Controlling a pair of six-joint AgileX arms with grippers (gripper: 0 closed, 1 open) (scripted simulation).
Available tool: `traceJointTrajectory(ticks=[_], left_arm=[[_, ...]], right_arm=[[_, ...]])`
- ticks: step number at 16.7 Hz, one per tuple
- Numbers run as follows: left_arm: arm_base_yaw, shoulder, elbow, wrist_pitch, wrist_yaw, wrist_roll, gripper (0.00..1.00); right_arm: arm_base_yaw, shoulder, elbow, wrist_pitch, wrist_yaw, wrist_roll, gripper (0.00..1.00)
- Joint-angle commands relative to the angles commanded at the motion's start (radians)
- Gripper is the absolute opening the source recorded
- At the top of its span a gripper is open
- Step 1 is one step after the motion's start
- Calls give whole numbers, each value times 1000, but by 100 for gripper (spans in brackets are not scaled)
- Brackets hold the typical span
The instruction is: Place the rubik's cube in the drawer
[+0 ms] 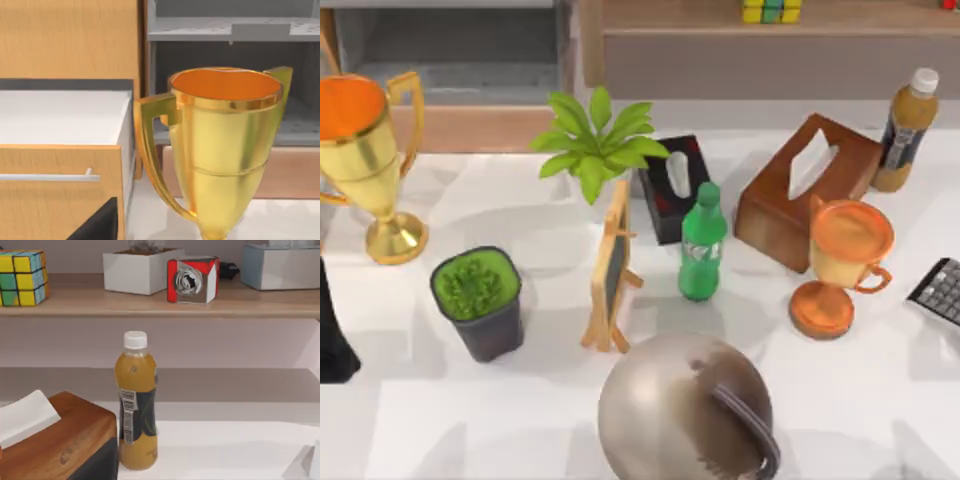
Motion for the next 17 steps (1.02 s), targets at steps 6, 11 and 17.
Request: traceJointTrajectory(ticks=[6,11,17], left_arm=[[-45,99,70,11,-42,10,100],[-173,454,344,106,-181,19,100],[-392,1147,858,328,-402,26,100]], right_arm=[[0,0,0,0,0,0,100],[0,0,0,0,0,0,100],[0,0,0,0,0,0,100]])
